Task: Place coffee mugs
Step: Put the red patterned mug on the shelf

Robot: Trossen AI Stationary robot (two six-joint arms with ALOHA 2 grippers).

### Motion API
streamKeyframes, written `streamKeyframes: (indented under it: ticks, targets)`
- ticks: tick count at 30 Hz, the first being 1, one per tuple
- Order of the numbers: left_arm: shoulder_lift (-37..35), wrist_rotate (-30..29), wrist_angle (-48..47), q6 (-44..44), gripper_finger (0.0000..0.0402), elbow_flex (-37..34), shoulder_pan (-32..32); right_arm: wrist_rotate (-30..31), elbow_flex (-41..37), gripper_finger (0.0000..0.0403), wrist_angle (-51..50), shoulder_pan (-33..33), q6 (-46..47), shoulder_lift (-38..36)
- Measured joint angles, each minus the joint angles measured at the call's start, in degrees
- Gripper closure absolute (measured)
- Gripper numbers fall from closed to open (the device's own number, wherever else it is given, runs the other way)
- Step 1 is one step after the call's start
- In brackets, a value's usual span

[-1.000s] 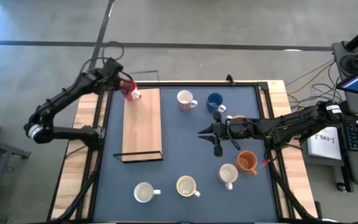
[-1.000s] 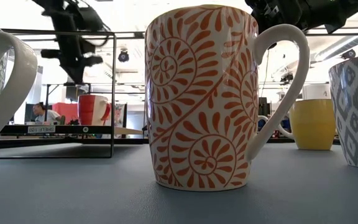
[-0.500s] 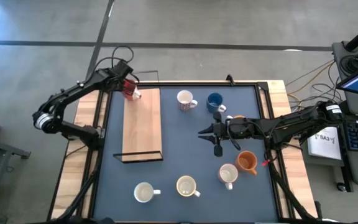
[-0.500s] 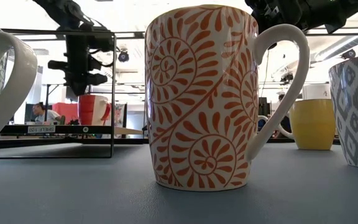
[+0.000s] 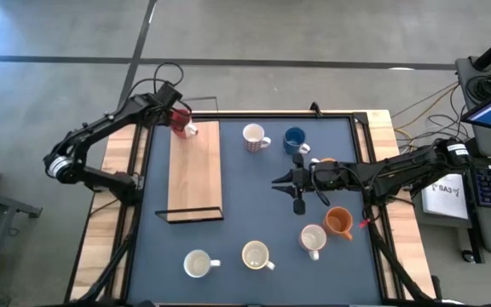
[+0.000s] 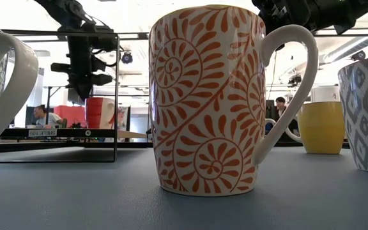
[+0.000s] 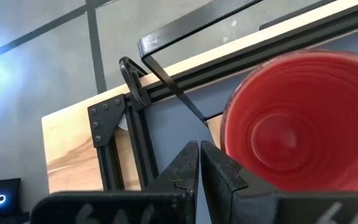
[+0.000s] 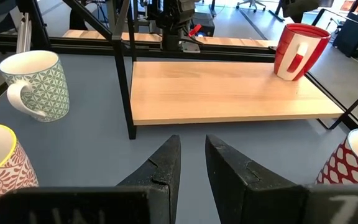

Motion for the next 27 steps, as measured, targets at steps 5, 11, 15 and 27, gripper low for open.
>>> streamKeyframes:
  ticks: [5, 11, 15, 27]
  targets:
    - [-4.57, 0.04, -0.21, 0.06, 0.0402, 0.00, -3.96, 0.02, -0.02, 0.0339, -0.06, 0.00, 0.50, 0.00]
    - [-13.34, 0.09, 0.06, -0.24, 0.0402, -0.03, -15.29, 0.57, -0.04, 0.0339, -1.26, 0.01, 7.29, 0.00]
    - [-18.02, 0.09, 3.04, -2.49, 0.0402, -0.85, -27.24, 3.59, -0.04, 0.0339, -2.30, -0.08, 12.23, 0.00]
    - [-21.96, -4.23, 33.91, 1.43, 0.0402, -13.49, -57.78, 4.15, 5.58, 0.0339, -14.24, -1.62, 17.46, 0.00]
